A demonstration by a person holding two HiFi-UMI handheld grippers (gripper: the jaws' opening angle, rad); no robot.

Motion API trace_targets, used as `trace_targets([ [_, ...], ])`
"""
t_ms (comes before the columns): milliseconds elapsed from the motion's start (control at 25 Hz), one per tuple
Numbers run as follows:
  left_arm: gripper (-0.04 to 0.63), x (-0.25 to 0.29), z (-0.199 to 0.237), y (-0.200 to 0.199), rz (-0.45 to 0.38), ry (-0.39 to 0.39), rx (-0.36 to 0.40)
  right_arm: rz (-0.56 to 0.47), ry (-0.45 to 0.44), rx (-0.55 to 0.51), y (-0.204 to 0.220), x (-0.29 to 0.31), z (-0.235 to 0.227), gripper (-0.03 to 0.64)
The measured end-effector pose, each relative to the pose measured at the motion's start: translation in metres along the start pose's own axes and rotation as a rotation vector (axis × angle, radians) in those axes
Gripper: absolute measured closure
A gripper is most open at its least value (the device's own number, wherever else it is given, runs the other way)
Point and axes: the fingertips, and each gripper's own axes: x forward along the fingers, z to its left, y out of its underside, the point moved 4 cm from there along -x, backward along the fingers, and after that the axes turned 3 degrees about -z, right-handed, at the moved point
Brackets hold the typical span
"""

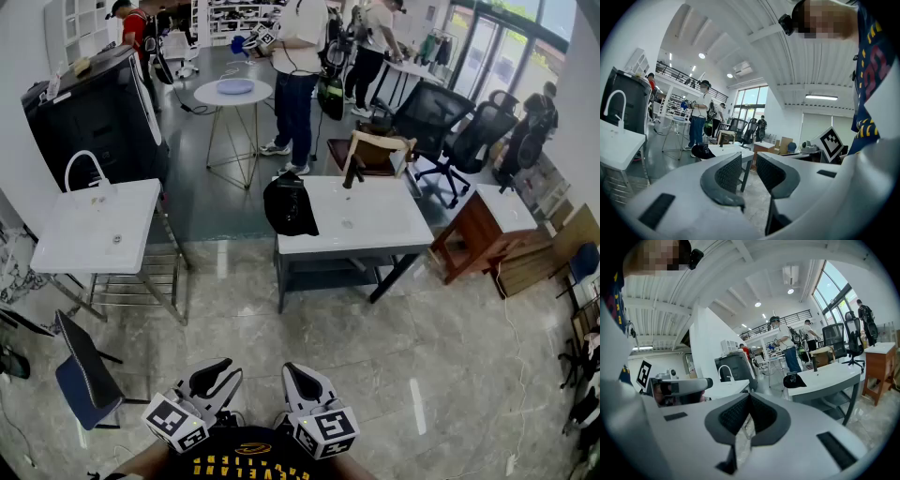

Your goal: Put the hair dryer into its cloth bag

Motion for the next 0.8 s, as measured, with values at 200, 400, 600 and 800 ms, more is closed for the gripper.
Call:
trace_targets([
  [200,0.497,0.013,-0.009,0.005,0.008,-0.003,0.001,0.002,-0.004,0.007,0.002,-0.006,-0.015,0.609],
  [400,0.497,0.021,-0.019,0.008,0.013,-0.016,-0.007,0.008,-0.009,0.02,0.004,-0.016,-0.027,0.609],
  [600,0.497,0.031,-0.03,0.012,0.023,-0.033,-0.018,-0.006,-0.033,0.074,0.009,-0.021,-0.04,0.607],
  [800,0.496,0.037,-0.029,0.018,0.048,-0.062,-0.043,0.029,-0.044,0.105,0.017,-0.014,-0.053,0.607],
])
